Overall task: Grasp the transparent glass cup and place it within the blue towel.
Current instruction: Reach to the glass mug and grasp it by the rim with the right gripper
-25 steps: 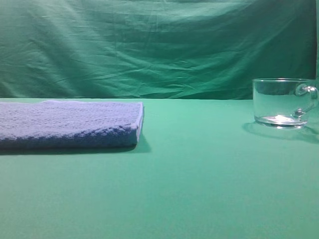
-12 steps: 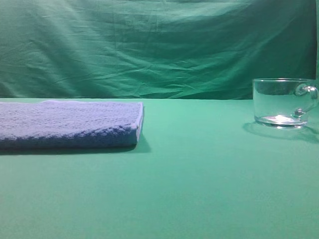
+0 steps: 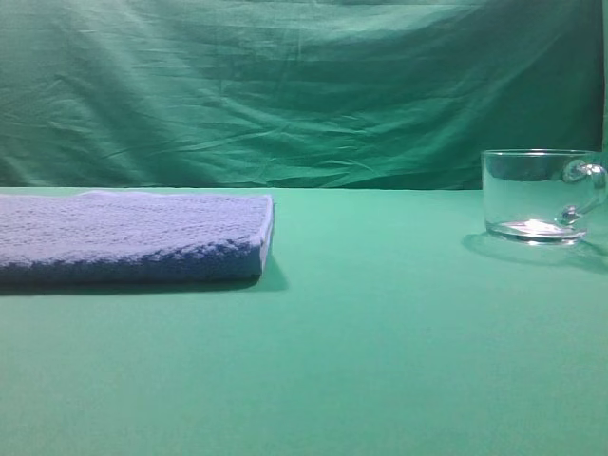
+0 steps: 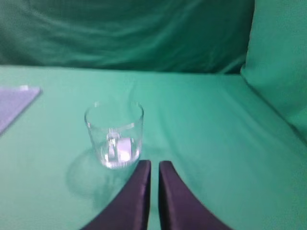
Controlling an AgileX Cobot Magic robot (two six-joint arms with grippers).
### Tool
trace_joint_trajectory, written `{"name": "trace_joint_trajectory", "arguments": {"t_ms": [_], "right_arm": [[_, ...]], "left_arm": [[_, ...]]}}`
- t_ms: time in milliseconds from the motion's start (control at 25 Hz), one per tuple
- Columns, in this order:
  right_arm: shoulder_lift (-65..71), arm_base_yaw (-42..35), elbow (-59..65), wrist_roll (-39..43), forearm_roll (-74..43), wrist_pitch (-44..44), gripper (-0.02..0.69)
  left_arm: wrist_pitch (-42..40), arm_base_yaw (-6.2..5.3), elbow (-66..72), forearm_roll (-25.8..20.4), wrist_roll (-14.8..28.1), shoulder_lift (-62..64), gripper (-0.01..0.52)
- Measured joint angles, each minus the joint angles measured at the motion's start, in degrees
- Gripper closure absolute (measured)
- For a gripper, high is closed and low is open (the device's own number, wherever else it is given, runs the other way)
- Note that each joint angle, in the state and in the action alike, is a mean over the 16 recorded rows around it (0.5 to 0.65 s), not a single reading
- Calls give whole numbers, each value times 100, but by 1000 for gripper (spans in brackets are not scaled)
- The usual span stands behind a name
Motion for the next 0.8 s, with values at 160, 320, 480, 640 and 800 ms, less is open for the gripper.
{"name": "trace_joint_trajectory", "arguments": {"t_ms": [160,320,480,640,800], "right_arm": [[630,0,-648,-4,168,688,616],[1412,0,-1235,-30,295,1359,616],[2232,0,-1642,-170,421,1802,625],[3017,0,-2022,-401,503,2205,637],[3811,1,-2414,-647,499,2530,649]], "left_arm": [[0,0,0,0,0,0,514],[0,0,0,0,0,0,514],[0,0,0,0,0,0,514],[0,0,0,0,0,0,514],[0,0,0,0,0,0,514]]}}
